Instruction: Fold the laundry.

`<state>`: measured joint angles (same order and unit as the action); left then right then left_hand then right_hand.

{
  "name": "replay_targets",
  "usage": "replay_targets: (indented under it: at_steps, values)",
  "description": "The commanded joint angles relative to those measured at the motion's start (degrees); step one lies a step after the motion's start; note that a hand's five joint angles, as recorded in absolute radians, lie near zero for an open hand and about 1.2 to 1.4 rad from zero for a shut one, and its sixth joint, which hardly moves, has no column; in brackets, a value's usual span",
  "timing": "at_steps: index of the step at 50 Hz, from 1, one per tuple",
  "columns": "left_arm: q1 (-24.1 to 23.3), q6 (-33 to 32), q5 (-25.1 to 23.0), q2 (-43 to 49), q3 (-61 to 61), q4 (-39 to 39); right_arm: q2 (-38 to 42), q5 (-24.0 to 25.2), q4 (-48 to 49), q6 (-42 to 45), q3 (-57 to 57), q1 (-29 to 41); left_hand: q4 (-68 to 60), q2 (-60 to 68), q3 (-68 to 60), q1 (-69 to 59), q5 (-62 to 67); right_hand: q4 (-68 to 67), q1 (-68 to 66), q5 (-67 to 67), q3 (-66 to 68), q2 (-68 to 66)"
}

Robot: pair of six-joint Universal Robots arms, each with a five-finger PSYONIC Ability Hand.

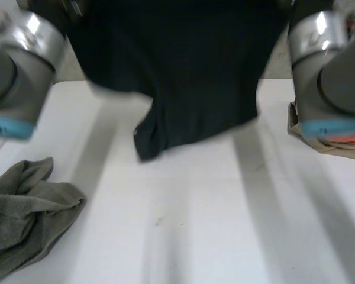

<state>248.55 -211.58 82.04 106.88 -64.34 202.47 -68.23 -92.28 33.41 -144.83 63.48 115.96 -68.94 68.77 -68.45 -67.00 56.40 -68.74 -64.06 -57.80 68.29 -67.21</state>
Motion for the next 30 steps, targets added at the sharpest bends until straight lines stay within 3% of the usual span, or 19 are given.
replay_targets:
  at_steps: [1,9,17,23,30]
  values:
    - [3.2,11.5,0.0,-2.5,-1.1,11.7,-0.2,2.5,20.2,-7.5,1.5,-0.4,-11.1,11.2,-11.6,-13.0,13.6,-11.3,-15.9,-12.2,11.7,-12.8]
    - [3.4,12.7,-4.3,-1.5,-12.9,5.1,8.2,4.9,6.3,-6.7,1.1,0.2,-11.1,11.2,-11.6,-13.0,13.6,-11.3,-15.9,-12.2,11.7,-12.8]
    - [0.5,8.7,-7.7,3.2,-27.7,5.7,15.0,5.1,-3.9,-2.7,6.2,0.3,-11.1,11.2,-11.6,-13.0,13.6,-11.3,-15.9,-12.2,11.7,-12.8]
    - [-0.6,5.4,-8.0,4.8,-35.3,2.8,14.4,4.7,-11.9,2.2,12.6,0.2,-11.1,11.2,-11.6,-13.0,13.6,-11.3,-15.9,-12.2,11.7,-12.8]
    - [0.1,3.8,-8.7,1.1,-39.2,-5.0,7.4,3.8,-24.6,6.8,19.8,0.2,-11.1,11.2,-11.6,-13.0,13.6,-11.3,-15.9,-12.2,11.7,-12.8]
